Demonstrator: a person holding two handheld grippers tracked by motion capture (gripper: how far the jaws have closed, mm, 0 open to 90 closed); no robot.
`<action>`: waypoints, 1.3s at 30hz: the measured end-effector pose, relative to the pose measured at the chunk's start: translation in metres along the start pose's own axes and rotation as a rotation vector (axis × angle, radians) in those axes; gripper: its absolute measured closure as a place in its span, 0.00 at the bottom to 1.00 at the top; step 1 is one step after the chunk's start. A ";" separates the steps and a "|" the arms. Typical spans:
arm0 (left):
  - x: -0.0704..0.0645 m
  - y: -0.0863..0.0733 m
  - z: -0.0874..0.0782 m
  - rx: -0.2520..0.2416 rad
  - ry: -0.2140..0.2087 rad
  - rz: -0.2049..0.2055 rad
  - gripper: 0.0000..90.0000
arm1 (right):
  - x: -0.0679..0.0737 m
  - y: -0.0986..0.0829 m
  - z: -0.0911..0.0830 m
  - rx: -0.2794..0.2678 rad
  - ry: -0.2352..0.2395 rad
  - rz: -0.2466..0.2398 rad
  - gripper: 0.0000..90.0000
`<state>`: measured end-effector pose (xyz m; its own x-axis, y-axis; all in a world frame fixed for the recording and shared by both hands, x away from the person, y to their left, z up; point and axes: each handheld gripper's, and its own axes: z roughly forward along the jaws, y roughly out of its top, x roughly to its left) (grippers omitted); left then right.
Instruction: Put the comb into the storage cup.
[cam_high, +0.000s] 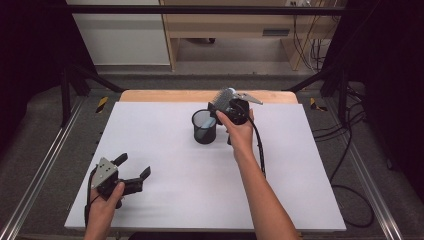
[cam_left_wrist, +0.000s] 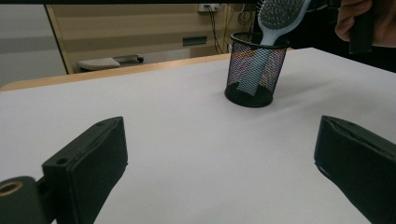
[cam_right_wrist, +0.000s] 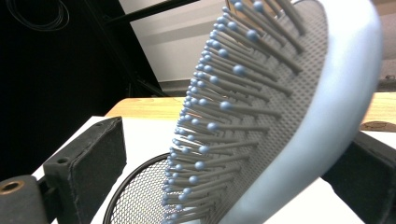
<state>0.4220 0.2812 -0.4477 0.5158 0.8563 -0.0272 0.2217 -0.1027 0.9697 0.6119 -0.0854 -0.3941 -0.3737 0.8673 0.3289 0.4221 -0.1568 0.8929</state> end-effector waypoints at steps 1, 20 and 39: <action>0.000 0.000 0.000 0.000 0.000 0.000 0.03 | 0.001 0.000 0.000 0.001 0.000 -0.002 0.05; 0.000 0.000 0.000 0.001 0.001 0.001 0.03 | 0.005 0.005 -0.015 0.026 -0.027 -0.120 0.05; 0.000 0.000 0.000 0.004 0.003 -0.002 0.03 | 0.005 0.004 -0.034 0.062 -0.043 -0.179 0.05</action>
<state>0.4222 0.2811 -0.4481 0.5127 0.8581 -0.0284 0.2257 -0.1028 0.9687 0.5838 -0.0976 -0.3781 -0.4127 0.8982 0.1516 0.4026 0.0306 0.9149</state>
